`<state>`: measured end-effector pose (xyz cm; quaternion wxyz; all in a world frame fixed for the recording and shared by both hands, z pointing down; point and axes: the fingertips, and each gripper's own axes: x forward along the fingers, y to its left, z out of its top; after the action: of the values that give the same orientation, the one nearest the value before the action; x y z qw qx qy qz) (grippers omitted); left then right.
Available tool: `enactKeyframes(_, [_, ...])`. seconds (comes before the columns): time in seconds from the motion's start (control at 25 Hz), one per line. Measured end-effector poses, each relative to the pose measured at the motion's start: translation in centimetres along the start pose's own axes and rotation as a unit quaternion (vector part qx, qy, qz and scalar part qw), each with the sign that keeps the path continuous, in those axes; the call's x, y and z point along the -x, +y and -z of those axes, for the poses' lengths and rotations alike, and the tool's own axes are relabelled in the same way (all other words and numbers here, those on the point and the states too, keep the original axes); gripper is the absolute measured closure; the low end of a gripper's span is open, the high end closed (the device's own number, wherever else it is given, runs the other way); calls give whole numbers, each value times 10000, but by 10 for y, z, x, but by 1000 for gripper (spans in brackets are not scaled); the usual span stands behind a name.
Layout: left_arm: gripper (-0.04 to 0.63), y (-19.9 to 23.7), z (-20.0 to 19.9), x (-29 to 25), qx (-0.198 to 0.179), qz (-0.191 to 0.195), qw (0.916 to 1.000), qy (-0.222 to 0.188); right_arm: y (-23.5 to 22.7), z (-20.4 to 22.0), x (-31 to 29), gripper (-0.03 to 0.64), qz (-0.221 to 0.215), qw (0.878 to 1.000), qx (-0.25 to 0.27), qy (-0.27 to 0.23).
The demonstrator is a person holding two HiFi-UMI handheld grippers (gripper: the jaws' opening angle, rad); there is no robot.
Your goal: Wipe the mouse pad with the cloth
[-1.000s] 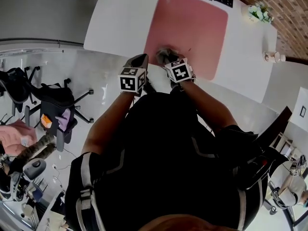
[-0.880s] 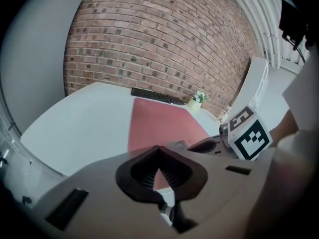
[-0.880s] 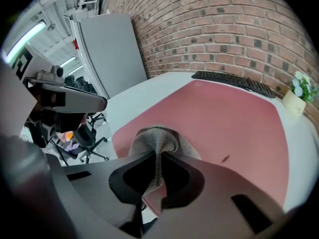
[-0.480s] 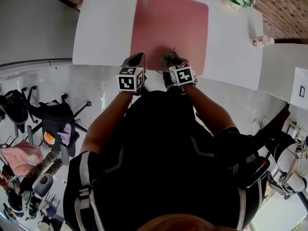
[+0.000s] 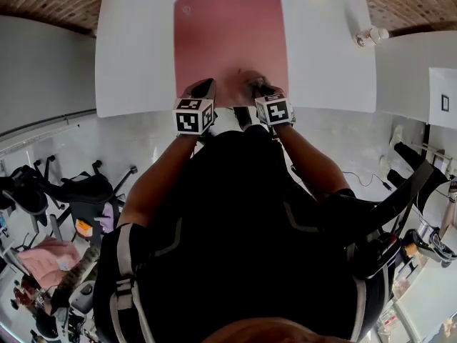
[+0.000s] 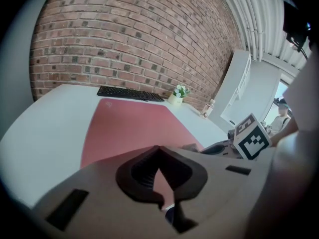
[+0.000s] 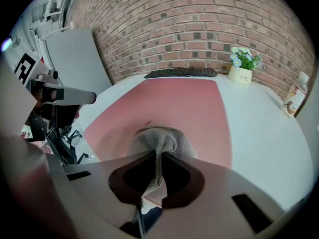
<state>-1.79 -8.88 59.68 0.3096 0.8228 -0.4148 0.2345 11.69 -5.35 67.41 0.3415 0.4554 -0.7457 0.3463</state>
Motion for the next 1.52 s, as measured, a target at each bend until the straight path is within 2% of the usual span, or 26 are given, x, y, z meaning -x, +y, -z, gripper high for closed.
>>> enactKeyframes(0.2, [595,-12,-3,-7,-134,185,9997,61,-36,11,19,577,381,9990,-241,-57])
enactKeyframes(0.44, [595,-15,-3,-9,-193,272,9994,94,-63,27,33,577,627,9969,-472,-21])
enactKeyframes(0.72, [595,-8,-4,-2,-165,272,9995,79,-92,36,49,577,1047,9884,-1102,-42])
enactKeyframes(0.88, [595,3,-9,10,-103,273,9995,-128,-89,18,62,577,1236,9888,-834,-68])
enactKeyframes(1.0, [595,25,-11,26,-43,94,9996,-247,-59,-19,66,577,1059,9928,-443,-348])
enactKeyframes(1.2, [595,59,-14,55,57,-267,9979,-587,18,-81,53,577,312,9971,242,-651])
enactKeyframes(1.32, [595,84,-14,71,242,-528,9958,-709,70,-106,32,577,-225,9958,610,-651])
enactKeyframes(1.52, [595,112,-3,87,569,-906,9923,-620,134,-125,-19,577,-981,9894,969,-449])
